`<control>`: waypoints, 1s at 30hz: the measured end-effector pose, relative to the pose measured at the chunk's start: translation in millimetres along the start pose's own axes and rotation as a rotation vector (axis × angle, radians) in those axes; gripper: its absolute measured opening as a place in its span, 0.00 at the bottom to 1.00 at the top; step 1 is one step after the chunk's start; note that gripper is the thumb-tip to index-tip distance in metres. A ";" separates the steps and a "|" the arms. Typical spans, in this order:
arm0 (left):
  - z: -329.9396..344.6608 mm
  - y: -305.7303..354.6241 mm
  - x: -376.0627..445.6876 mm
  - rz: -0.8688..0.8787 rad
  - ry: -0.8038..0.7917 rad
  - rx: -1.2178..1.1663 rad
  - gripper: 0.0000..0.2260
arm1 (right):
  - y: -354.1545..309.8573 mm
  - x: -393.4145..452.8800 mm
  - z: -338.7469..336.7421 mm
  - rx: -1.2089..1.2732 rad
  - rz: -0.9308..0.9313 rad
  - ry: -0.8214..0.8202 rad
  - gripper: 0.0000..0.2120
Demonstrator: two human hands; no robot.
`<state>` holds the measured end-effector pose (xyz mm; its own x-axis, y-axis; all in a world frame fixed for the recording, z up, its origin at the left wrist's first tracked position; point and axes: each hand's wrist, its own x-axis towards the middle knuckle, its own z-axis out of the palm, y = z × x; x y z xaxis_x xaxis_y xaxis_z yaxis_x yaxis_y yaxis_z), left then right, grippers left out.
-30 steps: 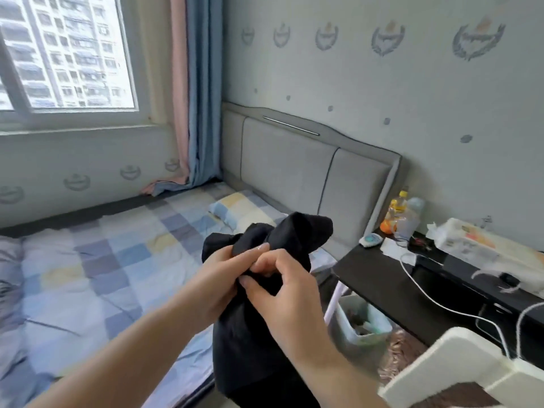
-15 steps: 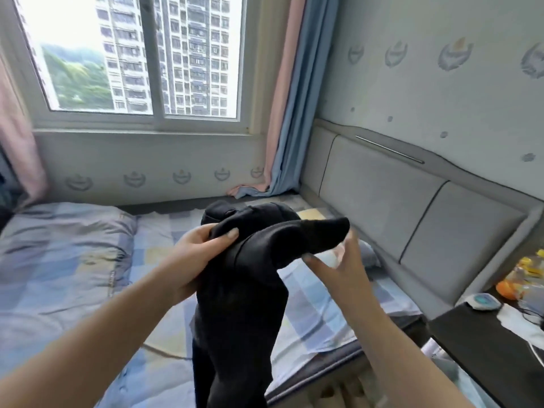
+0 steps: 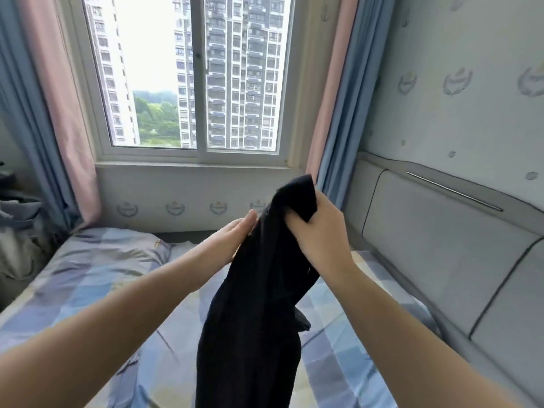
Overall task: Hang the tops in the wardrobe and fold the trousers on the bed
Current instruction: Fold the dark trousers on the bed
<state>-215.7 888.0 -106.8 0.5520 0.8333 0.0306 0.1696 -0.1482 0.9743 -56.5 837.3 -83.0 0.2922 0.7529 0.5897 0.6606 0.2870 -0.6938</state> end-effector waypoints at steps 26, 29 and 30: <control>-45.8 39.1 54.9 0.252 0.676 0.151 0.03 | 162.6 43.9 75.5 -0.039 0.098 -0.845 0.22; -58.3 43.4 50.3 0.259 0.737 0.090 0.03 | 171.0 20.1 90.0 -0.179 0.016 -0.846 0.20; -62.5 46.6 48.8 0.267 0.752 0.072 0.03 | 177.0 14.5 95.1 -0.227 0.009 -0.831 0.17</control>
<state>-231.9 955.0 -46.0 -0.1122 0.8968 0.4281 0.1754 -0.4061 0.8968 -1.1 955.3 -236.6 -0.2443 0.9692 0.0296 0.8088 0.2205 -0.5452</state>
